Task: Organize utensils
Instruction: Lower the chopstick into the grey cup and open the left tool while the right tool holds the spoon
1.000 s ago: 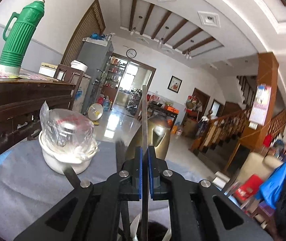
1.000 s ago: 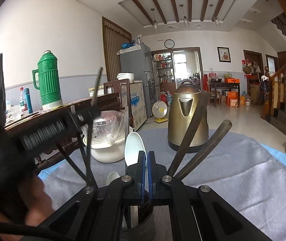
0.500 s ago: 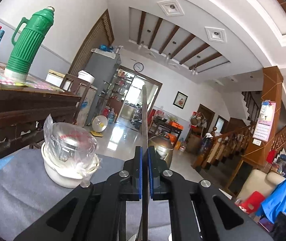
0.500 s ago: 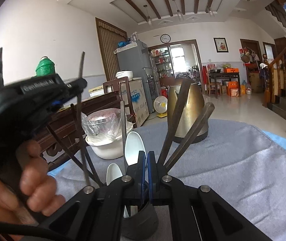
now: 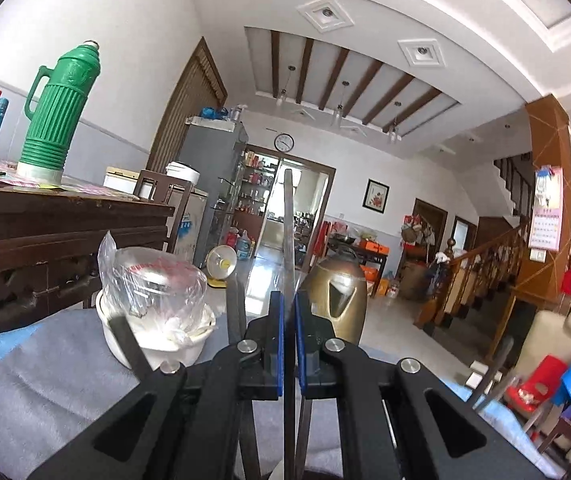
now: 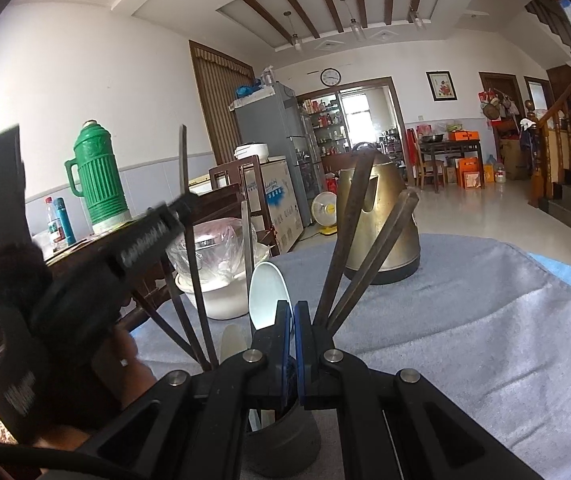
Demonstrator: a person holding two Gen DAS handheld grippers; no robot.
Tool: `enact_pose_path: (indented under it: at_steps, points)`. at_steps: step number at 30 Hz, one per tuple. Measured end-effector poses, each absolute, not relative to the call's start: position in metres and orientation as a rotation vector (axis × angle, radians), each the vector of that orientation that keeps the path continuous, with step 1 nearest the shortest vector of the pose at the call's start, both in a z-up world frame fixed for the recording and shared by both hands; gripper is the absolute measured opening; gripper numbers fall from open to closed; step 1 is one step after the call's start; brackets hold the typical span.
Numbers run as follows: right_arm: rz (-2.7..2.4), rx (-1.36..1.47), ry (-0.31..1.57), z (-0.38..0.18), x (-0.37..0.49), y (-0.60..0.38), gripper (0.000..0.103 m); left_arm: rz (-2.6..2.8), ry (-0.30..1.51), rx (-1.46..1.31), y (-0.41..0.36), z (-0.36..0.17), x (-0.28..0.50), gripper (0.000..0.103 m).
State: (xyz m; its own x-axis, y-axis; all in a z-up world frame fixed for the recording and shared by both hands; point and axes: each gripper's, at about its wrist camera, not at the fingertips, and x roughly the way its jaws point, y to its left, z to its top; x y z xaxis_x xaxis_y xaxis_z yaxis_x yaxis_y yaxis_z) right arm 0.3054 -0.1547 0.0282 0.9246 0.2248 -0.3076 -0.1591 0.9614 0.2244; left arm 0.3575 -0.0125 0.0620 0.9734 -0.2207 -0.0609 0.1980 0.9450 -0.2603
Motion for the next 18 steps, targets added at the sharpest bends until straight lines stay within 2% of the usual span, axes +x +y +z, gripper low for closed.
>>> enact_pose_path:
  at_steps: [9,16,17,18]
  points:
    - [0.237,0.272,0.349,0.030,0.305,-0.164,0.004,-0.224,0.133,-0.200,-0.009,0.046,0.342,0.005]
    - [0.285,0.370,0.373,0.040,0.298,-0.177,0.005,-0.272,0.143,-0.111,-0.007,0.055,0.309,0.005]
    - [0.290,0.373,0.372,0.042,0.295,-0.177,0.005,-0.276,0.148,-0.101,-0.005,0.059,0.303,0.007]
    - [0.293,0.374,0.369,0.044,0.291,-0.179,0.005,-0.272,0.153,-0.089,-0.004,0.062,0.297,0.014]
